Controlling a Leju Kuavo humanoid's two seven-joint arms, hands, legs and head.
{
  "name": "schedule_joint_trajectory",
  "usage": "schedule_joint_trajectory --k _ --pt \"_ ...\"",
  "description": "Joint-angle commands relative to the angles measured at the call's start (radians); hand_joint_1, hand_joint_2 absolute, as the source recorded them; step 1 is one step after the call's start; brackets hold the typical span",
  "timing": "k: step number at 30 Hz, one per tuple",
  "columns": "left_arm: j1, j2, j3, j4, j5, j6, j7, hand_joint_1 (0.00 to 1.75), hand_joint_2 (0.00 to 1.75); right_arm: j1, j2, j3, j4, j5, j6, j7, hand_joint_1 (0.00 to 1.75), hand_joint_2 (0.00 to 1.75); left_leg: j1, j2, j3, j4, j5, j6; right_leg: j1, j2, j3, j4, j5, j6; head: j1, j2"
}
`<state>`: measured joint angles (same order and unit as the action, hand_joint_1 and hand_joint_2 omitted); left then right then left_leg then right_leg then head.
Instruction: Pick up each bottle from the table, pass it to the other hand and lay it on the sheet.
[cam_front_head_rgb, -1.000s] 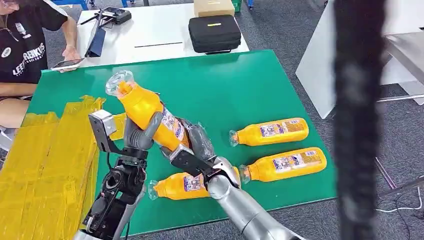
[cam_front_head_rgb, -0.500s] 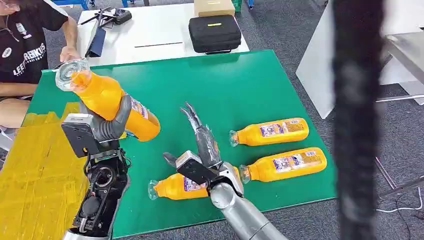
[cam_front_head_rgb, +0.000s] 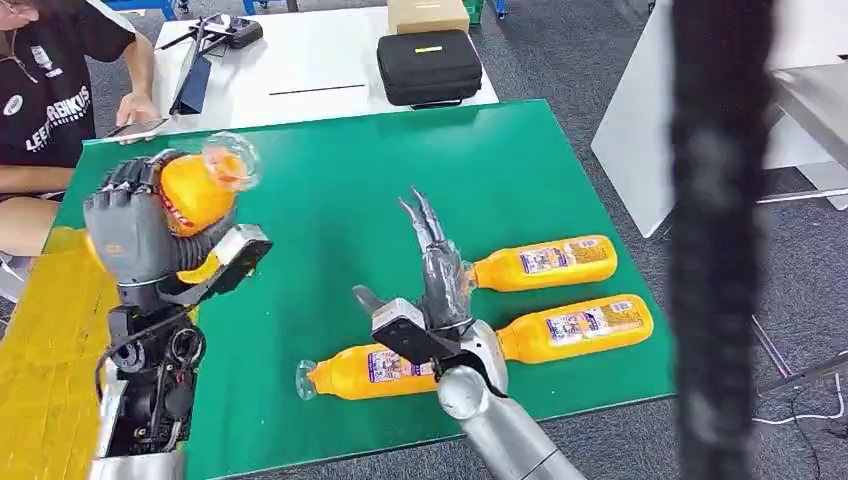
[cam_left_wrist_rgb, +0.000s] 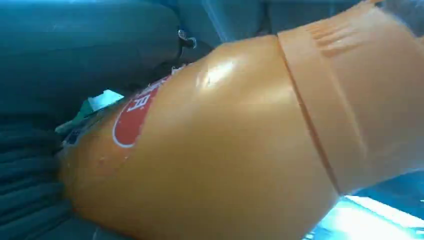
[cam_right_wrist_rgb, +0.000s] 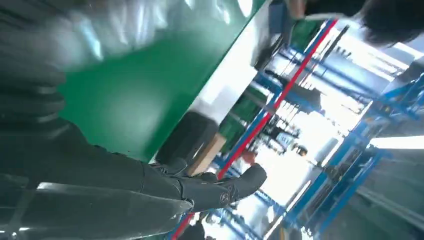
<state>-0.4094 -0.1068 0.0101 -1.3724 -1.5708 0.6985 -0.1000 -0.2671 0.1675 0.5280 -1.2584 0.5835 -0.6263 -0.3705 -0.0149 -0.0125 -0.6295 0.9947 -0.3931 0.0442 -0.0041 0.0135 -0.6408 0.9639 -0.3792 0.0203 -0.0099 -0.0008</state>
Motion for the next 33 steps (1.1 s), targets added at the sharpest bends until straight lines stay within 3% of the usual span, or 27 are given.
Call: schedule_joint_trajectory --k 1,3,4,6,13,24,25,26,28,33 --pt "-0.191 0.313 -0.516 0.353 0.000 0.000 0.617 1.75 1.75 0.003 -0.046 -0.031 -0.049 0.039 -0.010 0.037 0.00 1.75 0.001 0.000 0.003 -0.001 0.000 -0.003 0.001 -0.004 0.003 0.000 0.000 -0.004 -0.003 0.000" --pt "-0.191 0.313 -0.516 0.353 0.000 0.000 0.617 1.75 1.75 0.003 -0.046 -0.031 -0.049 0.039 -0.010 0.037 0.00 1.75 0.002 0.001 0.005 0.000 -0.002 -0.004 0.001 -0.002 0.006 0.001 -0.001 -0.004 -0.002 0.000" --pt "-0.195 0.269 -0.494 0.416 0.000 -0.026 0.620 1.75 1.75 0.018 -0.044 -0.038 -0.055 0.068 -0.016 0.056 0.00 1.75 0.002 0.000 0.002 -0.001 0.000 -0.004 0.002 -0.002 0.004 0.000 0.000 -0.003 -0.001 0.000" --pt "-0.215 0.257 -0.519 0.498 0.000 -0.094 0.680 1.75 1.75 0.035 -0.046 -0.043 -0.061 0.124 -0.015 0.089 0.00 1.75 0.004 -0.003 0.007 0.002 -0.003 -0.007 0.004 -0.005 0.011 0.002 -0.004 -0.003 -0.002 0.000" --pt "-0.288 0.144 -0.398 0.774 0.000 -0.226 0.659 1.75 1.75 0.034 -0.035 -0.068 -0.052 0.222 0.036 0.172 0.00 1.75 0.002 -0.001 0.002 0.000 0.001 -0.006 0.001 -0.002 0.004 0.001 0.000 -0.004 -0.002 0.000" --pt "-0.284 0.147 -0.411 0.824 0.000 -0.299 0.743 1.71 1.75 0.018 -0.024 -0.070 -0.017 0.271 0.086 0.197 0.00 1.75 0.002 0.002 0.001 0.000 0.001 -0.005 0.002 0.001 0.003 0.000 0.001 -0.003 -0.002 0.000" --pt "-0.284 0.147 -0.411 0.824 0.000 -0.299 0.743 0.31 1.75 0.018 -0.024 -0.070 -0.017 0.271 0.086 0.197 0.00 1.75 0.002 0.002 0.003 0.001 -0.001 -0.006 0.002 0.000 0.005 0.001 -0.001 -0.003 -0.002 0.000" --pt "-0.281 0.158 -0.431 0.817 0.000 -0.281 0.769 0.00 1.75 0.018 -0.024 -0.071 -0.017 0.274 0.097 0.202 0.00 1.75 0.002 0.002 0.001 0.000 0.000 -0.006 0.002 0.001 0.003 0.001 0.000 -0.003 -0.002 0.000" --pt "-0.278 0.161 -0.439 0.816 0.000 -0.280 0.783 0.00 1.75 0.015 -0.026 -0.071 -0.009 0.279 0.109 0.210 0.00 1.75 0.003 0.002 0.006 0.002 -0.003 -0.008 0.003 0.000 0.008 0.003 -0.003 -0.004 -0.002 0.000" --pt "-0.275 0.163 -0.444 0.810 0.000 -0.276 0.795 0.00 1.75 0.013 -0.027 -0.069 0.001 0.286 0.123 0.218 0.00 1.75 0.002 0.002 0.000 0.000 0.001 -0.005 0.002 0.001 0.002 0.000 0.001 -0.003 -0.002 0.000"
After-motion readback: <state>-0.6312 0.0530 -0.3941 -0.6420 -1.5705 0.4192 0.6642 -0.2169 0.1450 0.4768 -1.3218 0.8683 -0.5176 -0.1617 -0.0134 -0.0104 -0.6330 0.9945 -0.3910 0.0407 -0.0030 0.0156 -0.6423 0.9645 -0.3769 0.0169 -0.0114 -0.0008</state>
